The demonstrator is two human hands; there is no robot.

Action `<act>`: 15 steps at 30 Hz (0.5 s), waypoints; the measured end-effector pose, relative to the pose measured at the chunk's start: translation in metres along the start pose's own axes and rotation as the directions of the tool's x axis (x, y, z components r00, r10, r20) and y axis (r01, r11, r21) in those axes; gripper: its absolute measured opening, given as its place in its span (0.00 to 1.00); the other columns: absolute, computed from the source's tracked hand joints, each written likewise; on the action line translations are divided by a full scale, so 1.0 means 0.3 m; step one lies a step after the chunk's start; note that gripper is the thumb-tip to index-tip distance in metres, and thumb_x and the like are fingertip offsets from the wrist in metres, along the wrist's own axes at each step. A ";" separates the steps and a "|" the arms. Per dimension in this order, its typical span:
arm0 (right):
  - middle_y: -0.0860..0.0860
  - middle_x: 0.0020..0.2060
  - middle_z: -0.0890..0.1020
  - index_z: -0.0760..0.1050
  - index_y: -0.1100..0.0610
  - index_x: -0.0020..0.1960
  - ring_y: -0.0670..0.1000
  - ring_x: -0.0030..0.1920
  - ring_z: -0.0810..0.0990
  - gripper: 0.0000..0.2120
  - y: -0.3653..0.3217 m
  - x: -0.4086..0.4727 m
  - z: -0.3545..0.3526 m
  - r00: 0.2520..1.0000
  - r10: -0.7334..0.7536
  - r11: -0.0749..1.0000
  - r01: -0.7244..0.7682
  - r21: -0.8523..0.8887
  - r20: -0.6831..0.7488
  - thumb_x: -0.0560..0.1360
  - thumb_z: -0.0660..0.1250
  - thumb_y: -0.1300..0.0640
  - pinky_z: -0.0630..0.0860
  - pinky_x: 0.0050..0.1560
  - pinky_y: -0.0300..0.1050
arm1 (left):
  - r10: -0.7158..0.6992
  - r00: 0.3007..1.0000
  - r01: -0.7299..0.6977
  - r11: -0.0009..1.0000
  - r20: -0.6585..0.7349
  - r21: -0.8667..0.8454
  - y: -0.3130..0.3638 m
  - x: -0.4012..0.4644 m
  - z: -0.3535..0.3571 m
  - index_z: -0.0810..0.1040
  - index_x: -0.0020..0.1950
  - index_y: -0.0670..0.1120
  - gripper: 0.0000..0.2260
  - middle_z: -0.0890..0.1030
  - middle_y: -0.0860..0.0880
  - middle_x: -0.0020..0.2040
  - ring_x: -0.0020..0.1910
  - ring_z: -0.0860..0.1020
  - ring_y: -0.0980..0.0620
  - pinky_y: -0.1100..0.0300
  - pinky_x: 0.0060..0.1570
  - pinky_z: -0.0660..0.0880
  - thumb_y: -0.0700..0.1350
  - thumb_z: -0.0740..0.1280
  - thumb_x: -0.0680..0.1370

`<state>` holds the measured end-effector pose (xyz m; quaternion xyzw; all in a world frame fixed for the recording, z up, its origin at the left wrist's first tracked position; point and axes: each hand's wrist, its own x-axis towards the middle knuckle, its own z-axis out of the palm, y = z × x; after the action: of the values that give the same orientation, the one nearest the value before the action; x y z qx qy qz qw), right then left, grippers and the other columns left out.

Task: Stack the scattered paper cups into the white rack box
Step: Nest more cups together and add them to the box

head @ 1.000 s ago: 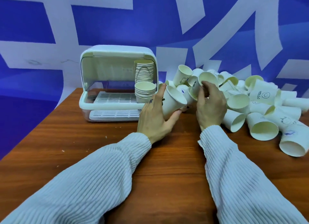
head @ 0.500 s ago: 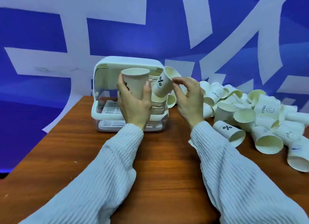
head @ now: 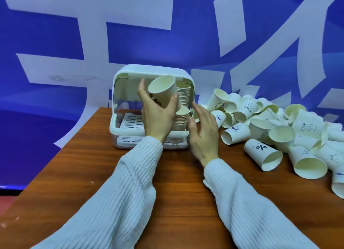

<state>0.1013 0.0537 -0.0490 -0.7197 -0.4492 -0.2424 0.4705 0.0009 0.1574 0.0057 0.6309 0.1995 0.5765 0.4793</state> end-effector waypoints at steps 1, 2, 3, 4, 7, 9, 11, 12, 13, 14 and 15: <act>0.50 0.70 0.77 0.72 0.53 0.76 0.51 0.71 0.72 0.24 0.007 -0.019 0.001 0.998 0.009 1.000 -0.009 0.008 -0.055 0.83 0.57 0.46 0.63 0.73 0.44 | 0.020 0.999 -0.022 0.999 0.044 0.035 0.001 0.000 0.002 0.55 0.79 0.55 0.41 0.72 0.53 0.70 0.66 0.74 0.53 0.60 0.63 0.73 0.52 0.76 0.74; 0.50 0.70 0.77 0.72 0.54 0.76 0.50 0.71 0.72 0.24 0.016 -0.032 0.002 0.997 0.028 0.999 -0.027 0.019 -0.071 0.83 0.57 0.46 0.63 0.73 0.43 | 0.049 0.994 -0.058 0.994 0.093 0.095 -0.001 -0.001 0.007 0.54 0.80 0.56 0.41 0.73 0.52 0.71 0.67 0.74 0.52 0.55 0.65 0.73 0.52 0.76 0.74; 0.49 0.70 0.77 0.72 0.54 0.76 0.49 0.71 0.72 0.24 0.021 -0.040 0.002 0.995 0.060 0.997 -0.057 0.043 -0.075 0.83 0.56 0.45 0.64 0.73 0.44 | 0.082 0.987 -0.104 0.982 0.137 0.160 -0.006 -0.003 0.014 0.56 0.80 0.56 0.40 0.73 0.52 0.72 0.68 0.73 0.51 0.52 0.66 0.74 0.52 0.76 0.75; 0.49 0.69 0.78 0.72 0.53 0.76 0.49 0.71 0.72 0.25 0.023 -0.044 0.001 0.991 0.105 0.992 -0.099 0.081 -0.084 0.83 0.56 0.45 0.65 0.72 0.44 | 0.114 0.979 -0.149 0.966 0.169 0.209 -0.010 -0.005 0.022 0.59 0.79 0.55 0.38 0.74 0.51 0.72 0.68 0.73 0.51 0.50 0.66 0.74 0.51 0.76 0.75; 0.46 0.64 0.79 0.72 0.52 0.74 0.49 0.68 0.74 0.25 0.025 -0.045 -0.006 0.971 0.215 0.967 -0.196 0.162 -0.107 0.82 0.55 0.42 0.68 0.70 0.46 | 0.163 0.971 -0.204 0.945 0.173 0.254 -0.009 -0.004 0.050 0.65 0.77 0.53 0.34 0.76 0.51 0.69 0.66 0.75 0.50 0.49 0.64 0.74 0.50 0.76 0.74; 0.43 0.61 0.78 0.73 0.51 0.73 0.48 0.66 0.74 0.25 0.027 -0.052 -0.009 0.967 0.233 0.962 -0.213 0.172 -0.103 0.82 0.55 0.41 0.69 0.68 0.46 | 0.156 0.976 -0.187 0.957 0.151 0.221 -0.013 0.005 0.061 0.66 0.76 0.53 0.34 0.77 0.52 0.68 0.64 0.76 0.51 0.48 0.64 0.75 0.50 0.77 0.73; 0.40 0.60 0.76 0.73 0.51 0.72 0.44 0.63 0.73 0.25 0.025 -0.053 -0.012 0.964 0.247 0.956 -0.226 0.189 -0.099 0.81 0.55 0.41 0.69 0.66 0.45 | 0.161 0.976 -0.189 0.960 0.146 0.206 -0.026 0.012 0.064 0.66 0.75 0.54 0.35 0.78 0.53 0.67 0.63 0.78 0.51 0.47 0.63 0.76 0.49 0.78 0.72; 0.40 0.59 0.76 0.74 0.51 0.72 0.42 0.62 0.72 0.25 0.023 -0.052 -0.013 0.962 0.258 0.951 -0.236 0.198 -0.090 0.81 0.55 0.41 0.69 0.66 0.43 | 0.161 0.974 -0.192 0.959 0.157 0.209 -0.036 0.014 0.063 0.66 0.75 0.55 0.35 0.79 0.52 0.66 0.63 0.78 0.50 0.47 0.63 0.76 0.49 0.79 0.72; 0.39 0.58 0.75 0.74 0.51 0.72 0.39 0.61 0.71 0.25 0.022 -0.052 -0.012 0.961 0.266 0.947 -0.245 0.206 -0.079 0.81 0.55 0.41 0.68 0.65 0.42 | 0.147 0.973 -0.186 0.957 0.181 0.224 -0.048 0.016 0.062 0.66 0.75 0.55 0.35 0.79 0.52 0.66 0.63 0.78 0.50 0.48 0.63 0.76 0.49 0.79 0.72; 0.38 0.58 0.75 0.74 0.51 0.71 0.38 0.60 0.70 0.24 0.022 -0.053 -0.011 0.961 0.267 0.947 -0.247 0.207 -0.072 0.81 0.55 0.41 0.68 0.65 0.42 | 0.120 0.969 -0.176 0.949 0.217 0.263 -0.059 0.015 0.061 0.67 0.75 0.54 0.35 0.79 0.51 0.66 0.63 0.78 0.49 0.49 0.63 0.76 0.51 0.78 0.72; 0.38 0.57 0.75 0.74 0.51 0.71 0.37 0.59 0.70 0.24 0.020 -0.055 -0.011 0.963 0.261 0.948 -0.241 0.206 -0.072 0.81 0.55 0.40 0.68 0.64 0.41 | 0.092 0.961 -0.179 0.926 0.262 0.332 -0.072 0.011 0.060 0.68 0.74 0.53 0.33 0.79 0.50 0.66 0.64 0.77 0.47 0.51 0.63 0.75 0.54 0.77 0.72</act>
<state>0.0989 0.0431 -0.0631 -0.7084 -0.3518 -0.1703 0.5877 0.0248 0.1631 -0.0082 0.7843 0.1953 0.4821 0.3380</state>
